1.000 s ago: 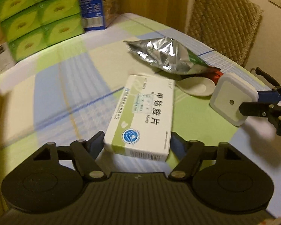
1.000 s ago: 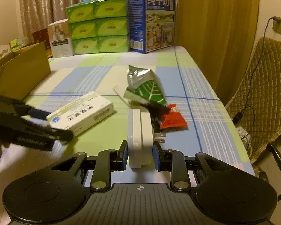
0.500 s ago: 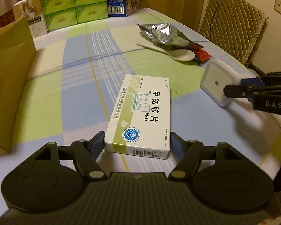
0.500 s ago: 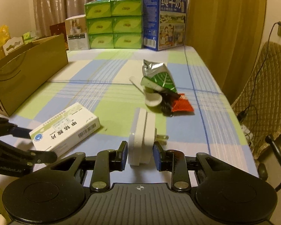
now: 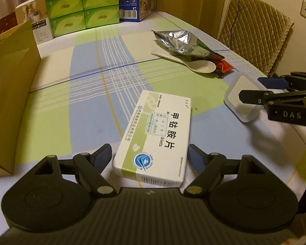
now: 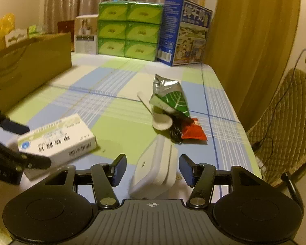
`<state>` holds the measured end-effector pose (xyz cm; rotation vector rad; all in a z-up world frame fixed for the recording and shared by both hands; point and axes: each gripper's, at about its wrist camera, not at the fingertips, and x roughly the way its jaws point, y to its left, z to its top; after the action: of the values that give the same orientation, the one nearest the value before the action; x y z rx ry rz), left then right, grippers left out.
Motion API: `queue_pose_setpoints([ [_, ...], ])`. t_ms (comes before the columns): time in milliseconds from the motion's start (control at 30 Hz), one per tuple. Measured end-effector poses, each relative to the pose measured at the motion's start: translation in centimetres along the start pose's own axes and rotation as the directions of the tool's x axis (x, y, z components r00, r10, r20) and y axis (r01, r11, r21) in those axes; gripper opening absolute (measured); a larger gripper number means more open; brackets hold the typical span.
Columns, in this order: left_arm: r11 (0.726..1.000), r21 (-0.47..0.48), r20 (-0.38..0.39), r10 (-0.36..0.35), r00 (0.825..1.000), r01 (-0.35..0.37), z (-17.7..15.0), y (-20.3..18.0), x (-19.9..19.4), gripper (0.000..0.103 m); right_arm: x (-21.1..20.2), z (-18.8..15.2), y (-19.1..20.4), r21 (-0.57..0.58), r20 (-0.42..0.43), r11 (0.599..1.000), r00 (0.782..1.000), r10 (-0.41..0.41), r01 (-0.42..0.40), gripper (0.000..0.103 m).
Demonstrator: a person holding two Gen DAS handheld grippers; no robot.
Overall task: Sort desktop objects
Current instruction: 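Grasp the white tablet box with left tool while right tool grasps the white night-light, then lift the tablet box with left tool while right tool lifts the night-light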
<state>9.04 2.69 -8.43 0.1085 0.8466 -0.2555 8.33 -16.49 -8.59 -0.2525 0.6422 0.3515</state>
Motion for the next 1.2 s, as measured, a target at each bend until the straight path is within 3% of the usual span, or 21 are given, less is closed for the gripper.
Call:
queue_pose_setpoints([
  [400, 1.0, 0.024, -0.026, -0.016, 1.0, 0.016, 0.6, 0.0, 1.7, 0.079, 1.4, -0.1, 0.0, 0.035, -0.04, 0.999, 0.999, -0.014, 0.015, 0.056],
  [733, 0.997, 0.075, -0.042, -0.022, 0.999, 0.025, 2.0, -0.5, 2.8, 0.072, 1.7, 0.1, 0.0, 0.064, -0.039, 0.998, 0.999, -0.009, 0.011, 0.055],
  [800, 0.996, 0.086, -0.047, -0.017, 0.999, 0.021, 2.0, -0.7, 2.9, 0.072, 1.7, 0.0, -0.1, 0.071, -0.042, 0.997, 0.999, -0.009, 0.011, 0.053],
  [867, 0.996, 0.089, -0.053, -0.014, 0.999, 0.019, 1.9, -0.8, 3.0, 0.071, 1.7, 0.0, -0.1, 0.07, -0.043, 0.997, 0.999, -0.011, 0.014, 0.04],
  [1200, 0.997, 0.069, -0.059, -0.009, 0.998, 0.013, 1.5, -1.0, 2.2, 0.067, 0.4, 0.3, -0.4, 0.109, -0.039, 0.994, 0.999, 0.003, 0.001, 0.032],
])
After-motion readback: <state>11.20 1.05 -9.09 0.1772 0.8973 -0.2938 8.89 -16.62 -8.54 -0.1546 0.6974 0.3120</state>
